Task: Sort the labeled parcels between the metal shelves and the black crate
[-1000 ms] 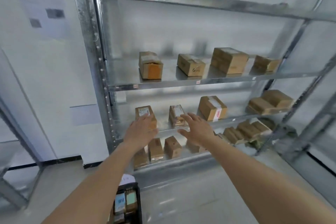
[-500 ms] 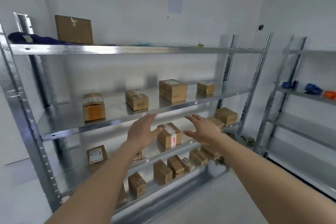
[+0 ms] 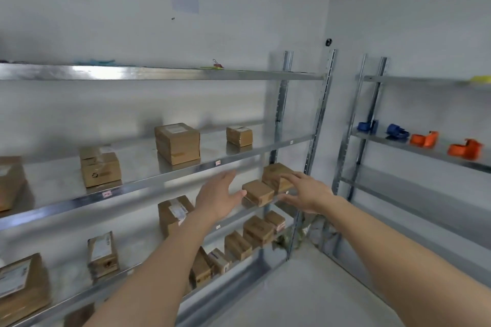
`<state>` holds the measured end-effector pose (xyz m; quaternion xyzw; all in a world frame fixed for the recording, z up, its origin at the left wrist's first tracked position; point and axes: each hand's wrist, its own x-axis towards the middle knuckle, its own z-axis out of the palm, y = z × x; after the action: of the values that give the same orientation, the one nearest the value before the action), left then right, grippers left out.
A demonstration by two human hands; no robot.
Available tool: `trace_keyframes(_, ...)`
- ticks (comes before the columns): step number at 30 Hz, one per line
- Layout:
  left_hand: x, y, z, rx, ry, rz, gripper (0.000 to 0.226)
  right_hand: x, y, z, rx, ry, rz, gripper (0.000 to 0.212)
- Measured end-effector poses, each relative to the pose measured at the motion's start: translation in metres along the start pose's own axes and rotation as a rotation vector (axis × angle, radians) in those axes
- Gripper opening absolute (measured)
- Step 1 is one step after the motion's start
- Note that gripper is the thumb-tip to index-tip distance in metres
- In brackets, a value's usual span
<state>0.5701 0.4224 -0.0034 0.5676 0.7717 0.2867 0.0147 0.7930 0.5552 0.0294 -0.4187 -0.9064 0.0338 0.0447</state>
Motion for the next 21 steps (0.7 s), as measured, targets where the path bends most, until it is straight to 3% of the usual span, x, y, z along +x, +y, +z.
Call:
trace_keyframes(11,0.153,0.012,0.100,-0.027,-0.061,-0.011,0.072,0.136,0.102,0.023,-0.037,-0.037,0.011,0.080)
trace_keyframes(21,0.309,-0.044,0.178,0.068,-0.158,-0.023,0.074,0.322,0.162,0.062,-0.051,-0.155,-0.010,0.080)
